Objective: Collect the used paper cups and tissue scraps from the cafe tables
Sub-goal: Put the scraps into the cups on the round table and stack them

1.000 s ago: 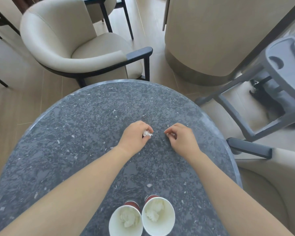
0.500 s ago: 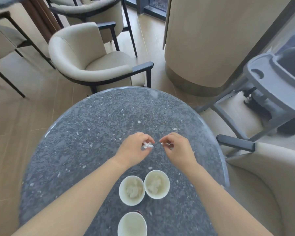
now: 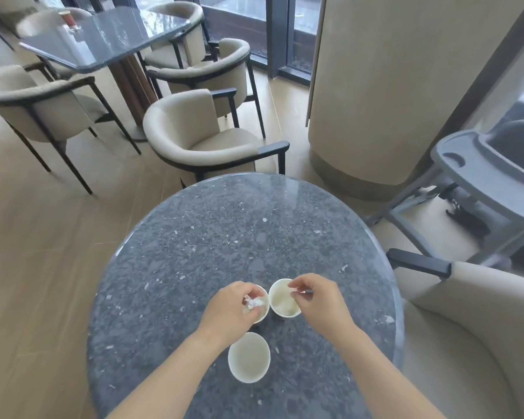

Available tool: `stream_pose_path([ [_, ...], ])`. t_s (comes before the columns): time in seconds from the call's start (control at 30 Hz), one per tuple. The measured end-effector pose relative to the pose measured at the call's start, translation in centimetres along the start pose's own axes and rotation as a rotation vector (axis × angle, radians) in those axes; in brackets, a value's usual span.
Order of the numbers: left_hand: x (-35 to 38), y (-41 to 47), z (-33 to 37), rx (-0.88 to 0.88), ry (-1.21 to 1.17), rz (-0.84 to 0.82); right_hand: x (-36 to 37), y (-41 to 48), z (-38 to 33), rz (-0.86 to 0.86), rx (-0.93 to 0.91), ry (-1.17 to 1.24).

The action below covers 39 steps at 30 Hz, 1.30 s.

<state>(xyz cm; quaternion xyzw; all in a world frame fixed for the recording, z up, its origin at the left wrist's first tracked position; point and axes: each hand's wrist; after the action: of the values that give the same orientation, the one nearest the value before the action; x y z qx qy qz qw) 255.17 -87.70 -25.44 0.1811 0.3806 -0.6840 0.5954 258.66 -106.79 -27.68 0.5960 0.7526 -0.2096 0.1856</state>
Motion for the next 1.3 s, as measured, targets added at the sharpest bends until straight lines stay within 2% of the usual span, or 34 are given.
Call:
stream_pose_path([
  [0.47, 0.8, -0.2, -0.7, -0.030, 0.137, 0.019, -0.7, -2.0, 0.1, -0.023, -0.079, -0.079],
  [0.63, 1.0, -0.6, -1.5, -0.010, 0.196, -0.001, 0.0, -2.5, 0.9, -0.118, -0.207, -0.269],
  [0.83, 1.4, -1.6, -2.6, 0.002, 0.279, -0.028, 1.5, -3.2, 1.3, -0.229, -0.224, -0.449],
  [1.03, 2.5, -1.5, -1.9, -0.055, 0.449, -0.060, 2.7, -3.4, 1.5, -0.175, -0.159, -0.488],
  [1.3, 2.4, -1.8, -2.6, -0.050, 0.402, 0.014, 2.3, -4.5, 2.0, -0.059, -0.187, -0.426],
])
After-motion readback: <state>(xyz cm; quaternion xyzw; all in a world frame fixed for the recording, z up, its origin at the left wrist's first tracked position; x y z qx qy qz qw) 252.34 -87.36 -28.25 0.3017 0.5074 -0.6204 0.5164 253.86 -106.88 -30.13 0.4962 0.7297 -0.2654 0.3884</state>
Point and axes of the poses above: each hand's wrist, its own y-axis towards the middle knuckle, its own x-axis out of the palm, z = x × y, and after that the axes turned 3 degrees about -x, right-handed
